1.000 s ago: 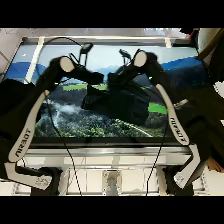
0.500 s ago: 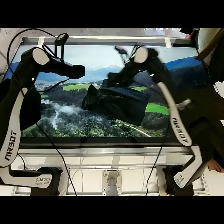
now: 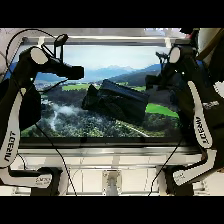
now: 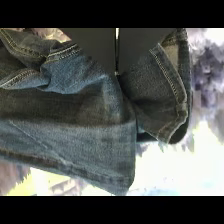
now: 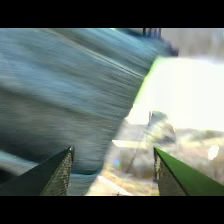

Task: Fold the clothes and pants, and hang the long-sleeved shirts on hangers.

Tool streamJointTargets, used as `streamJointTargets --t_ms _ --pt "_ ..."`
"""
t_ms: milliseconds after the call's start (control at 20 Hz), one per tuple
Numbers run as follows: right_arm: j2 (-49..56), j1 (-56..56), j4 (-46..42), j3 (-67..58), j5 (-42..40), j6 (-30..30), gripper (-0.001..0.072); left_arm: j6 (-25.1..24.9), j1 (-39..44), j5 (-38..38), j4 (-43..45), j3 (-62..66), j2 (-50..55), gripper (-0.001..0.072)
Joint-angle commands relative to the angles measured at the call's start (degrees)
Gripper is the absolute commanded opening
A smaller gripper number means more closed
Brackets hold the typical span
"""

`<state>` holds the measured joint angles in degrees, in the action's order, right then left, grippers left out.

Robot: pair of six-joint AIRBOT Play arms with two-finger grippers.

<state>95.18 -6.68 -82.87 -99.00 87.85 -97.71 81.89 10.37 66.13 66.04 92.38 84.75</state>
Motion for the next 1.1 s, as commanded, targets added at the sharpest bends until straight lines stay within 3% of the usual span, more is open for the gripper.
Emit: streamJointTargets --t_ms 0,100,300,350,400,450,600,650,700,800,900,1050 --pt "-1.33 5.22 5.33 12.31 -6.73 -0.11 0.0558 -0.09 -0.02 1.16 -0.02 0.0 -0.04 0.0014" --pt "-3.37 7.56 12.85 21.53 -15.47 2.21 0.0558 -0.07 -0.02 1.16 -0.02 0.0 -0.04 0.0014" --pt "-5.4 10.38 40.74 39.12 -30.58 17.94 0.056 -0.02 -0.02 1.16 -0.04 0.0 -0.04 0.0013" --pt "-5.38 10.62 46.53 42.25 -33.05 21.2 0.0583 0.5 0.0 1.18 -0.04 0.0 -0.04 0.0014" --pt "-5.33 10.73 50.77 44.81 -34.73 24.2 0.0654 1.03 0.0 1.18 -0.04 0.0 -0.04 0.0013" --pt "-4.98 10.75 52.33 46.18 -35.08 24.37 0.0707 1.68 0.0 1.18 -0.04 0.0 -0.04 0.0013" --pt "-2.89 10.14 53.07 46.71 -33.75 24.87 0.0704 2.16 0.0 1.2 -0.07 0.0 -0.04 0.0014" --pt "-2.43 9.49 55.32 46.69 -33.77 27.5 0.0687 2.16 0.0 1.18 -0.04 0.0 -0.04 0.0013" --pt "-2.08 8.57 59.06 46.69 -33.57 31.89 0.0654 2.82 0.0 1.18 -0.04 0.0 -0.04 0.0014" --pt "-2.03 6.49 65.46 46.45 -33.51 36.81 0.0336 2.97 0.0 1.18 -0.07 0.0 -0.04 0.0013" --pt "-2.05 5.68 66.49 44.7 -33.38 37.42 0.0055 2.97 0.0 1.22 -0.07 0.0 -0.09 0.0013" --pt "-5.27 9.33 65.99 41.31 -32.48 37.46 0.0048 2.97 0.0 2.25 -0.04 0.0 -0.09 0.0013"
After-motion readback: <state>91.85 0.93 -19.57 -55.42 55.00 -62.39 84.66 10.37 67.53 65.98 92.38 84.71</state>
